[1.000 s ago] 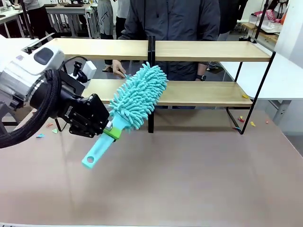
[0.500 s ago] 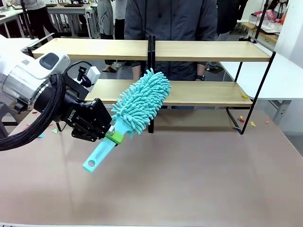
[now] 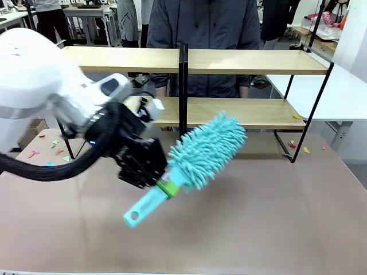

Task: Clean the shelves.
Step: Clean another randomly selected level of the Shelf with the Duster.

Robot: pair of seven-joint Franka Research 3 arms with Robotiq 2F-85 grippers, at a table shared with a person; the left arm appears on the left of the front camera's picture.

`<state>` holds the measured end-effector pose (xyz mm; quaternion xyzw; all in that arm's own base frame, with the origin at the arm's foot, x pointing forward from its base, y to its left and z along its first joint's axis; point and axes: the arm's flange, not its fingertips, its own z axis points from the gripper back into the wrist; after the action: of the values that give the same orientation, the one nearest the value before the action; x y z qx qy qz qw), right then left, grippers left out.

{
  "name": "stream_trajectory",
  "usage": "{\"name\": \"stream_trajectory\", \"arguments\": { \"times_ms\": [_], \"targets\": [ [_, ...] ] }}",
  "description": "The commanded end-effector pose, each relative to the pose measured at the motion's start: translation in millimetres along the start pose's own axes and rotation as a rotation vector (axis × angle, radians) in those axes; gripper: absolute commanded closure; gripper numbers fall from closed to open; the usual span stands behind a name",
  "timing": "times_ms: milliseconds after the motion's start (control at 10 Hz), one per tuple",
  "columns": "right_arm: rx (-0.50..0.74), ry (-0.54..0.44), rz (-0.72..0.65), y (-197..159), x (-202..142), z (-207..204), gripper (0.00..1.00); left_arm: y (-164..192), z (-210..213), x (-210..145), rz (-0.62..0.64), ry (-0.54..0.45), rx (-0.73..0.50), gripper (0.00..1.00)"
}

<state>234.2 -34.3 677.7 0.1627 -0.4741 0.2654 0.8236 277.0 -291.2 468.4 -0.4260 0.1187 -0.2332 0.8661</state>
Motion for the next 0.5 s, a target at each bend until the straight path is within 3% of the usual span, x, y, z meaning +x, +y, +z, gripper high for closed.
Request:
{"name": "stream_trajectory", "arguments": {
  "times_ms": [0,100,200,300,400],
  "targets": [
    [0.010,-0.004,0.002,-0.2,0.5,0.2,0.00,1.0,-19.2,66.1,0.001,0.127,0.045,0.88],
    [0.010,-0.004,0.002,-0.2,0.5,0.2,0.00,5.6,-37.5,93.6,0.027,0.191,0.034,0.88],
    [0.010,-0.004,0.002,-0.2,0.5,0.2,0.00,13.9,-54.8,120.2,0.067,0.173,0.043,0.88],
    [0.010,-0.004,0.002,-0.2,0.5,0.2,0.00,16.7,-49.1,134.1,0.145,0.178,-0.057,0.88],
    [0.010,-0.004,0.002,-0.2,0.5,0.2,0.00,17.1,-55.1,87.7,0.031,0.164,0.018,0.88]
  ]
}}
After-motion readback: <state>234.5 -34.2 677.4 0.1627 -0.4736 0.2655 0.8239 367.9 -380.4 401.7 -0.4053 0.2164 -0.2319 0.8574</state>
